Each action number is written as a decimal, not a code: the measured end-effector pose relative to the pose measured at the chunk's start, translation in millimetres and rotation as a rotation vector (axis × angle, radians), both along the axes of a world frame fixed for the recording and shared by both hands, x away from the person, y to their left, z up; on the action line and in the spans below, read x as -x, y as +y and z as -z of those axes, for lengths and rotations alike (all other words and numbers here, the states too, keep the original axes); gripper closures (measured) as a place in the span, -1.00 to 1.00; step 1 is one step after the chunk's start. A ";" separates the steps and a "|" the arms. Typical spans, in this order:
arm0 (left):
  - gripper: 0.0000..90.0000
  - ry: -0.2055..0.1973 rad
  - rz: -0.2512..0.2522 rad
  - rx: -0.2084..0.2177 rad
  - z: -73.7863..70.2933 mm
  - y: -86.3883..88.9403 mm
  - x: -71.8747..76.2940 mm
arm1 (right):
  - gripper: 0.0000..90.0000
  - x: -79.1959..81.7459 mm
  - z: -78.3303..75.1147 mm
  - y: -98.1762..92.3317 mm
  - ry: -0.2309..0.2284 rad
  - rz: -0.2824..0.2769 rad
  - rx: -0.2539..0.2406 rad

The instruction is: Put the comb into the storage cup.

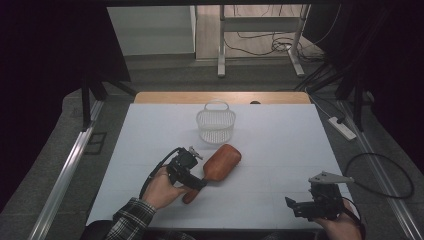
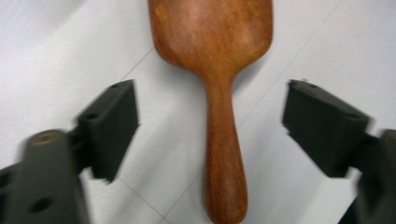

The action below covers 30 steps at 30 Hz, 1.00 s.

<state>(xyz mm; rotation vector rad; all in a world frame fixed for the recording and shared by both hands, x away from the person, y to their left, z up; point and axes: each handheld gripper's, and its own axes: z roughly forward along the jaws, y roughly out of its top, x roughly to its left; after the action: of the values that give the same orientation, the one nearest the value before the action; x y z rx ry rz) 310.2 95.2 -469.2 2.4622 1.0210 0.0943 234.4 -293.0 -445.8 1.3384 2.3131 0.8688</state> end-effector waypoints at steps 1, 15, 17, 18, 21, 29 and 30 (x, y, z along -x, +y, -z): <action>-0.74 0.007 0.003 0.001 1.1 0.0 -0.4 | -0.99 0.0 0.1 0.1 -0.001 0.001 0.000; -1.00 0.013 0.016 -0.014 11.1 -5.8 -6.0 | -0.99 -0.2 0.3 0.4 0.001 -0.003 0.004; -1.00 0.015 0.018 -0.022 13.8 -8.5 -6.5 | -0.99 -0.2 0.3 0.6 0.001 -0.004 0.005; -1.00 0.017 0.019 -0.026 14.8 -9.4 -6.7 | -0.99 -0.2 0.3 0.5 0.001 -0.004 0.005; -1.00 0.024 0.023 -0.038 20.7 -13.9 -7.2 | -0.99 -0.3 0.4 0.6 0.001 -0.006 0.005; -1.00 0.043 0.027 -0.059 31.1 -20.8 -9.4 | -0.99 -0.5 0.6 0.6 0.001 -0.011 0.006; -1.00 0.045 0.027 -0.063 32.9 -22.2 -9.6 | -0.99 -0.5 0.5 0.6 0.001 -0.012 0.007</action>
<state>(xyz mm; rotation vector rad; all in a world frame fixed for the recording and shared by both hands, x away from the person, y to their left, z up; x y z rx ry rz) 319.8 73.0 -502.1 2.5450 1.0173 0.0638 234.8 -292.4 -446.4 1.3244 2.3249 0.8634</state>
